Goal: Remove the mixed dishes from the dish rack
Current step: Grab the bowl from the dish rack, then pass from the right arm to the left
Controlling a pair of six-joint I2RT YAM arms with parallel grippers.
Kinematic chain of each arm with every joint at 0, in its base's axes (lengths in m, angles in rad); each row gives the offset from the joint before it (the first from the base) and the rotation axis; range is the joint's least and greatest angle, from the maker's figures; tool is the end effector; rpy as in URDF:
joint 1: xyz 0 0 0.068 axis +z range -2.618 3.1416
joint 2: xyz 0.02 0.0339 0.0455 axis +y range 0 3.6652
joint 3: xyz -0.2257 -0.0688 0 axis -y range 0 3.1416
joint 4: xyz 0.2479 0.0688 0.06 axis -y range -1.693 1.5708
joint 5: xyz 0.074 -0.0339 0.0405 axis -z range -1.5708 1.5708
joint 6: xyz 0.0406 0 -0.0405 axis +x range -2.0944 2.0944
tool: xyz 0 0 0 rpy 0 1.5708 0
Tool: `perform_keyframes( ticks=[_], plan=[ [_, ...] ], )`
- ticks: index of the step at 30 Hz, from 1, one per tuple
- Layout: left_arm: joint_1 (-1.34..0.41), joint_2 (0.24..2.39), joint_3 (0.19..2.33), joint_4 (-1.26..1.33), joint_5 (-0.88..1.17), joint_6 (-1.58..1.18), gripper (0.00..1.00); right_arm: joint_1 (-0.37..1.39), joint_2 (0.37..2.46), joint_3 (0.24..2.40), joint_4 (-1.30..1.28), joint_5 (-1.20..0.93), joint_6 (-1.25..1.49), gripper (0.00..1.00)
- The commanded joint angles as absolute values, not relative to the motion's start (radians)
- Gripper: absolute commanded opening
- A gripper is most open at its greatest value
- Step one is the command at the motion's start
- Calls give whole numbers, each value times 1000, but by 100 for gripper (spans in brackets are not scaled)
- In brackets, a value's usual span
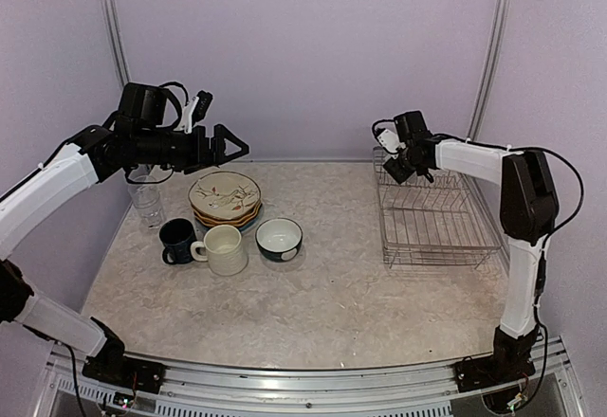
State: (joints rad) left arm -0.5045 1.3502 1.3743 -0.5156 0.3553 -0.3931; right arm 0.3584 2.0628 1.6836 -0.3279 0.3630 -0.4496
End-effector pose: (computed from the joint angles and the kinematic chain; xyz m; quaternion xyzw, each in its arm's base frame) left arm 0.2696 -0.1650 0.3468 0.1377 0.8380 -0.3560 0.3899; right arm 0.4398 0.1493 0.2037 -0.2817 0.8511 -0.1825 0.4038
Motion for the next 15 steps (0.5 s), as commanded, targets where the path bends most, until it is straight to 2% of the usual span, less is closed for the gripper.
perform_keyframes(
  ticks=[1,8,15],
  plan=[
    [-498,1332,1370,-499,365,-394,99,362,1948,1617,-195,382,-279,0],
    [-497,1334,1368,-494,374,-398,99,357,1868,1549,-120,351,-36,0],
    [-496,1350,1374,-500,383,-401,99,325,1746,1457,-95,198,227,0]
  ],
)
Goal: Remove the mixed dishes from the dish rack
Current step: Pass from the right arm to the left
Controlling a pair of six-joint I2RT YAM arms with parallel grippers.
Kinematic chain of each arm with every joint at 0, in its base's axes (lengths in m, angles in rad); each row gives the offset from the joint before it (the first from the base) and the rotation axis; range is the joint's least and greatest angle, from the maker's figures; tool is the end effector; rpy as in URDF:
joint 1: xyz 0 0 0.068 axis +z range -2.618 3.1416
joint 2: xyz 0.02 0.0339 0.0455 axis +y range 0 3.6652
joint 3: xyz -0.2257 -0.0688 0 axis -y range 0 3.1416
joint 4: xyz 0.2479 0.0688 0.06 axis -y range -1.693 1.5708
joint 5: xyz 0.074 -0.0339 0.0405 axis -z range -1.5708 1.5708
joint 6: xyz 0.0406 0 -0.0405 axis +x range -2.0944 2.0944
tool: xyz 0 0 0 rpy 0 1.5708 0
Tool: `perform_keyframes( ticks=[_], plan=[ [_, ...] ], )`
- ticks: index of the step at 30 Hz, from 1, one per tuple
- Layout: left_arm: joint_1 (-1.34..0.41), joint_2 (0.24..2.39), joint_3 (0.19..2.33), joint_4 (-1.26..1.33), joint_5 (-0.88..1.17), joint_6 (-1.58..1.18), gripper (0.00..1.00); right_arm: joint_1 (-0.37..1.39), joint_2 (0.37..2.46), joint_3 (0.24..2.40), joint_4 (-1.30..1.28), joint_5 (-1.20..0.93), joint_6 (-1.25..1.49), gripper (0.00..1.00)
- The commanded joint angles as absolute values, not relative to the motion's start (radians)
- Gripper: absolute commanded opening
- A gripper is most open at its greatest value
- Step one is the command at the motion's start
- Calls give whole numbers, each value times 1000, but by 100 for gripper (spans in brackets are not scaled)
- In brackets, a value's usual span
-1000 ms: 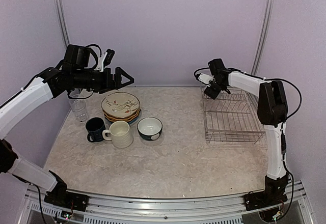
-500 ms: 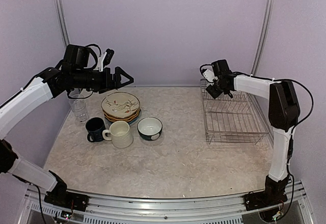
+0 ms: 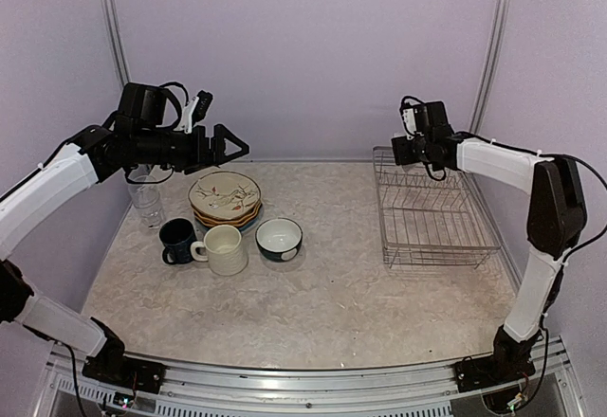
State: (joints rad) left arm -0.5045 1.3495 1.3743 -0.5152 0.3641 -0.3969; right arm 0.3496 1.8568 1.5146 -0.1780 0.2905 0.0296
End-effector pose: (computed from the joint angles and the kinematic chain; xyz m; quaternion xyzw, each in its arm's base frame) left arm 0.2692 -0.1652 0.3471 0.1383 0.8372 -0.3601 0.3877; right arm 0.4130 0.1382 0.2473 -0.0647 0.8567 -0.0295 0.5109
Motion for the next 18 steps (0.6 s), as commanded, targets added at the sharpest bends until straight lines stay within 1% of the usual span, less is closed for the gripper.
perform_keyframes(
  ticks=[1,5,10,15,18],
  plan=[
    [-496,1352,1374,-500,384,-400,99,321,1720,1428,-80,171,258,0],
    [-494,1356,1381,-507,390,-399,99,293,1618,1301,-3,32,364,0],
    [-492,1358,1383,-505,409,-402,99,268,1509,1178,81,-87,481,0],
    [-493,1380,1389,-513,414,-396,99,266,1403,1064,162,-167,545,0],
    [-494,1421,1426,-557,468,-394,99,268,1380,1038,188,-274,571,0]
  ],
)
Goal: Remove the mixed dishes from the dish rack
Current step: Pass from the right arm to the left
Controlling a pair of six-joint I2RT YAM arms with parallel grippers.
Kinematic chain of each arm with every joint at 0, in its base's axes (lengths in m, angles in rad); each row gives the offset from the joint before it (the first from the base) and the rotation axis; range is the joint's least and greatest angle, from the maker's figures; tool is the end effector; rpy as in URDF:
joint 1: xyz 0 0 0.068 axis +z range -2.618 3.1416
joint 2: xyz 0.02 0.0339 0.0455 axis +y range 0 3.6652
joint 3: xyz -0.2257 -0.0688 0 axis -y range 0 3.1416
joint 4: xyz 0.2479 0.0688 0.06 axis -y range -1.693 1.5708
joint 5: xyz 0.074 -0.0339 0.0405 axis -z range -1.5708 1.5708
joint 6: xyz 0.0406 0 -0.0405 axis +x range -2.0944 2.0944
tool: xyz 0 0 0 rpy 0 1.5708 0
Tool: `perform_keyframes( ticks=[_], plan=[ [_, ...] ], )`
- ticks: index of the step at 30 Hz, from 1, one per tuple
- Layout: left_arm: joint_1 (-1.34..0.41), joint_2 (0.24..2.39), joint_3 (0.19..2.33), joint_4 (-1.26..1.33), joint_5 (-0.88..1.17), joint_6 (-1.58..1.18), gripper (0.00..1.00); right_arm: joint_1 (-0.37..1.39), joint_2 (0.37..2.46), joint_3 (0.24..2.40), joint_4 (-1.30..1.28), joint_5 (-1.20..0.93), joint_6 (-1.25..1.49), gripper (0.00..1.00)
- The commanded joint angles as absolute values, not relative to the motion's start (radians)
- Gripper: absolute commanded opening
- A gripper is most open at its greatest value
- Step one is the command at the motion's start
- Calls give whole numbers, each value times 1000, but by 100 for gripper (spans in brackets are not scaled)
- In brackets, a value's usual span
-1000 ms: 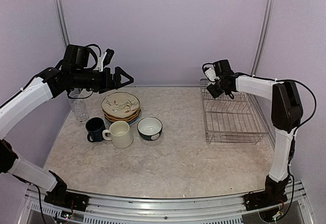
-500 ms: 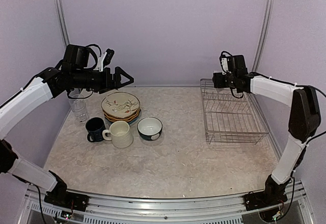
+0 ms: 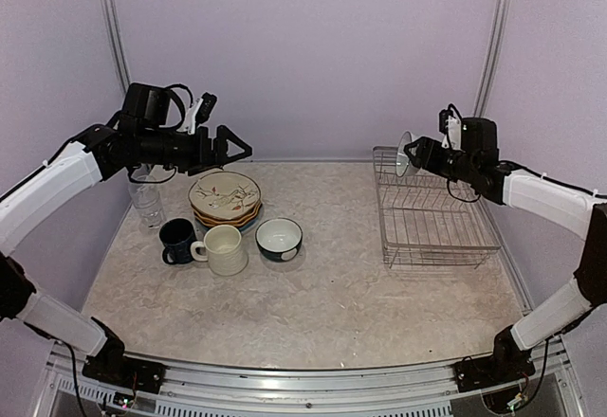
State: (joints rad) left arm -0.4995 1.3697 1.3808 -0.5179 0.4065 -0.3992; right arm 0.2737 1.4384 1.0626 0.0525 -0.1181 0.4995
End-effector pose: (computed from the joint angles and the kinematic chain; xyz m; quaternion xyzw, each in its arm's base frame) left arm 0.2727 -0.1671 0.3434 0.1446 0.8379 -0.3725 0.3719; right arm 0.3369 0.0995 0.2657 0.0570 0.8090 0.2642 0.5220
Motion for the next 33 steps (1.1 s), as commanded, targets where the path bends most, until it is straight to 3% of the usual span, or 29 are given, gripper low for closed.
perform_keyframes(
  ticks=[1,10,17,33],
  plan=[
    [-494,1440,1438,-565,495,-396,99,268,1379,1034,195,-308,584,0],
    [-496,1529,1463,-559,683,-451,99,377,1341,978,364,-404,726,0],
    [-506,1606,1483,-572,737,-467,96,523,1492,989,613,-492,856,0],
    [-505,1673,1474,-568,678,-482,68,720,1731,1071,915,-569,1057,0]
  ],
)
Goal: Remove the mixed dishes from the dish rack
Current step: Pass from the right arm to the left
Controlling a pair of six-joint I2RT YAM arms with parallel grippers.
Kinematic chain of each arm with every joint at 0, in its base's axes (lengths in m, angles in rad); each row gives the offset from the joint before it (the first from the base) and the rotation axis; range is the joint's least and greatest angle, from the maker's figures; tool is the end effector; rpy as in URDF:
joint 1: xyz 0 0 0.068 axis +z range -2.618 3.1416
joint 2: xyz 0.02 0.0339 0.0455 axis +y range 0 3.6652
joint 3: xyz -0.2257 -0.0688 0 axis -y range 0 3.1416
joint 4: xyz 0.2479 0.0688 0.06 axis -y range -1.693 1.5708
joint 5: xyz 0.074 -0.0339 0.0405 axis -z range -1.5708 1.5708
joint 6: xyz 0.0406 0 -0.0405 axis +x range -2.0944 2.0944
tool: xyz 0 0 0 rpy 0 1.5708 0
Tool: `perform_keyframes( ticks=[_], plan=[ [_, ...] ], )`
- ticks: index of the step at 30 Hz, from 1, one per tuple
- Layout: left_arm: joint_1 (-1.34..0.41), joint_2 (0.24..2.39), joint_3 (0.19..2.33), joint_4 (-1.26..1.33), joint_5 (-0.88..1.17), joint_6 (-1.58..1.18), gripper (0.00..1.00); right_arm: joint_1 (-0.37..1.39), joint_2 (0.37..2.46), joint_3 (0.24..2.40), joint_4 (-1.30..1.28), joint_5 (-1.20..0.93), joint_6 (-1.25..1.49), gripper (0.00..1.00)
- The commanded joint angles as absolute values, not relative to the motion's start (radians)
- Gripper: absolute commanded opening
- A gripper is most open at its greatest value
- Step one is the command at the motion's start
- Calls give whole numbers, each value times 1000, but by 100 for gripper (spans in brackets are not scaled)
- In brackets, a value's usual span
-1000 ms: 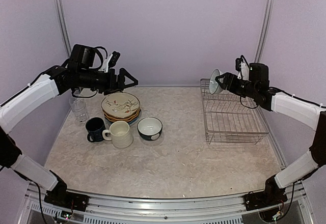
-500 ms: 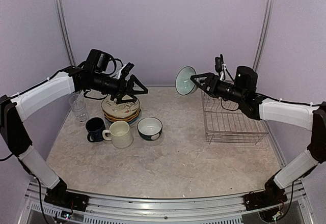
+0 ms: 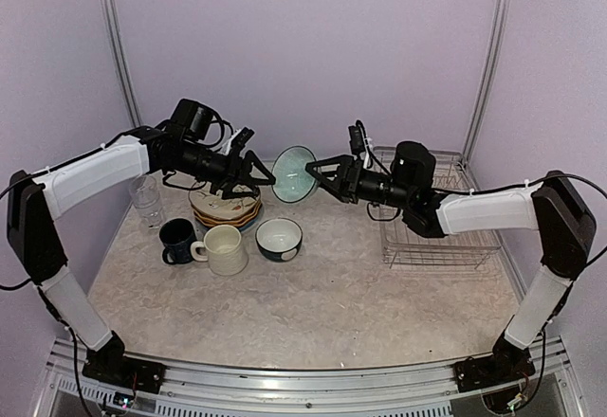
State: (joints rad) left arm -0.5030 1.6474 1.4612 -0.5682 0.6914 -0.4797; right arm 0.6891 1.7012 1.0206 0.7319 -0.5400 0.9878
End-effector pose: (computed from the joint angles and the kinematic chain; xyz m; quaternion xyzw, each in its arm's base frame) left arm 0.3106 -0.2004 0.2795 0.1446 0.8619 -0.4504 0.1825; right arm 0.2865 0.2631 0.2335 -0.0925 0.6852 0.6424 0.3306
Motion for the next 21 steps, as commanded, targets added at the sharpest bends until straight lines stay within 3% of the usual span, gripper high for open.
perform_keyframes(
  ticks=[1,12,21],
  plan=[
    [-505,1672,1470,-562,679,-482,65,726,1742,1073,939,-575,1074,0],
    [-505,1658,1454,-552,652,-479,26,767,1819,1071,1052,-577,1160,0],
    [-505,1672,1467,-582,572,-474,0,773,1834,1055,1036,-564,1149,0]
  ],
)
